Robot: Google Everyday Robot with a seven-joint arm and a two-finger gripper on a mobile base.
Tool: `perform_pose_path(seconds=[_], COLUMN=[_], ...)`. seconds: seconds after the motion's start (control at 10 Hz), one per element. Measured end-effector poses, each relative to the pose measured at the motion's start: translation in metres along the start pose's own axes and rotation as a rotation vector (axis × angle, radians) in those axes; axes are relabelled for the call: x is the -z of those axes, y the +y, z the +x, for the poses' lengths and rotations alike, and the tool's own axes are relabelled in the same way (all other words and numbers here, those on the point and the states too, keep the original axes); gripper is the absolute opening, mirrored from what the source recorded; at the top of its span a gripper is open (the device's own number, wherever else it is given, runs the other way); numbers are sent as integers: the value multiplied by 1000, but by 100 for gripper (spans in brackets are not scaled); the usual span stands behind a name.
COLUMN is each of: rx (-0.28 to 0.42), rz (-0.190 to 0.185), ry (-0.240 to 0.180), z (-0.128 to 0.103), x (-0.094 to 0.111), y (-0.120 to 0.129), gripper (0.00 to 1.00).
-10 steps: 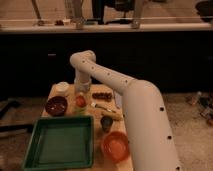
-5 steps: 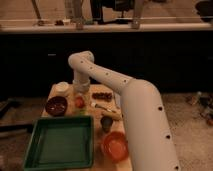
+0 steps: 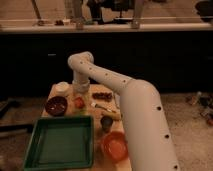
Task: Place apple in plastic cup
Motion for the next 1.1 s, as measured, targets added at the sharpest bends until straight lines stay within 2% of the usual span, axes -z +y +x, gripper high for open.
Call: perform_pose_path(seconds=[0.5, 0.6, 1.1], rx=[0, 0, 0], rz=[0, 0, 0], ry=[0, 0, 0], z=[0, 0, 0], x=[0, 0, 0], y=[0, 0, 0], gripper=[74, 79, 80])
